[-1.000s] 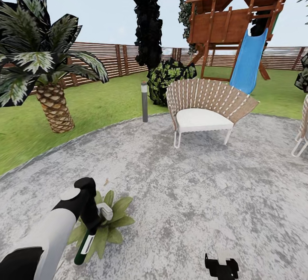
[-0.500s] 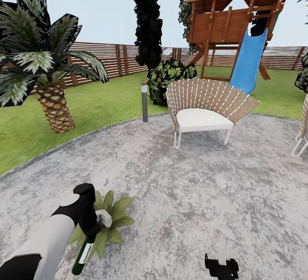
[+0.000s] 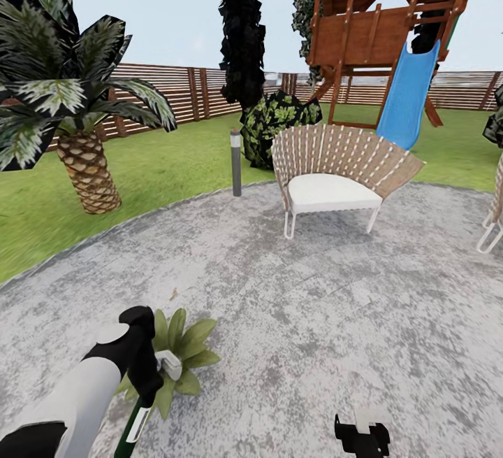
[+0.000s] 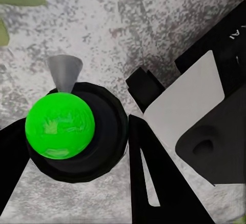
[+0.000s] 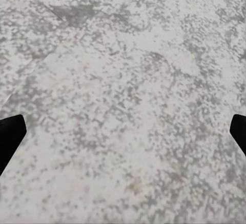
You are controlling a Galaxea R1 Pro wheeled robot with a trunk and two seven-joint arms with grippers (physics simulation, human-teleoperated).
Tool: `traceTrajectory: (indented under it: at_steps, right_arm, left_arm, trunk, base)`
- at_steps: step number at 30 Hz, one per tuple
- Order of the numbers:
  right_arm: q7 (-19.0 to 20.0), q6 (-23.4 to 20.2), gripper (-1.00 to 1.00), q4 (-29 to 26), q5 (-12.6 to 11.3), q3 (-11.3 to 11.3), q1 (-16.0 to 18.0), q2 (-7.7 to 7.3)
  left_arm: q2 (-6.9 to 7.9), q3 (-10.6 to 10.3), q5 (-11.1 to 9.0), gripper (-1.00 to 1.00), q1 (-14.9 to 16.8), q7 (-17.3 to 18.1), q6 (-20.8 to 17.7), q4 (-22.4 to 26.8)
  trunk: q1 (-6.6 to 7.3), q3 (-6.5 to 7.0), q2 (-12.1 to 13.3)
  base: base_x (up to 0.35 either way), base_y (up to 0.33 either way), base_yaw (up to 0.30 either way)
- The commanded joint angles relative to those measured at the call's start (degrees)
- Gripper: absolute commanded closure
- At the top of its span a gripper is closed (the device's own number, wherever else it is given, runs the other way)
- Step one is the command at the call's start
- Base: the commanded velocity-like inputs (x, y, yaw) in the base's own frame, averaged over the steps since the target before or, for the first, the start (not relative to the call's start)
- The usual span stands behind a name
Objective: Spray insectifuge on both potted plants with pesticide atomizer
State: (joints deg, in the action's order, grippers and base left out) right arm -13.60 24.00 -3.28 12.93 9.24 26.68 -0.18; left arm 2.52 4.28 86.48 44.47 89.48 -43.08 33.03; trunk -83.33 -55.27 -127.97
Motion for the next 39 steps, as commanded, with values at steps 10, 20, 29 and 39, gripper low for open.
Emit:
traceTrajectory:
  at_steps: [10, 20, 29, 39]
  right_arm:
    - [-0.20, 0.17, -1.00, 0.07, 0.60, 0.43, 0.04, 0.01]
    - [-0.20, 0.17, -1.00, 0.11, 0.60, 0.43, 0.04, 0.01]
    - [-0.20, 0.17, -1.00, 0.11, 0.60, 0.43, 0.04, 0.01]
    - [-0.20, 0.17, -1.00, 0.11, 0.60, 0.43, 0.04, 0.01]
  left_arm:
    - [-0.30, 0.55, 0.53, 1.00, -0.26, 0.52, -0.61, 0.79]
    - [-0.35, 0.35, 0.46, 1.00, -2.29, 0.52, -0.61, 0.23]
    - [-5.88, 0.26, 0.79, 1.00, -1.67, 0.52, -0.63, 4.03]
    - [-1.84, 1.72, 0.53, 1.00, -1.89, 0.52, -0.61, 4.18]
  trunk:
    - [0.01, -0.06, -0.02]
    - [0.01, -0.06, -0.02]
    - [0.01, -0.06, -0.02]
    - [0.01, -0.06, -0.02]
  base:
    - [0.190, 0.000, 0.000]
    - [0.008, 0.000, 0.000]
    - [0.000, 0.000, 0.000]
    - [0.000, 0.000, 0.000]
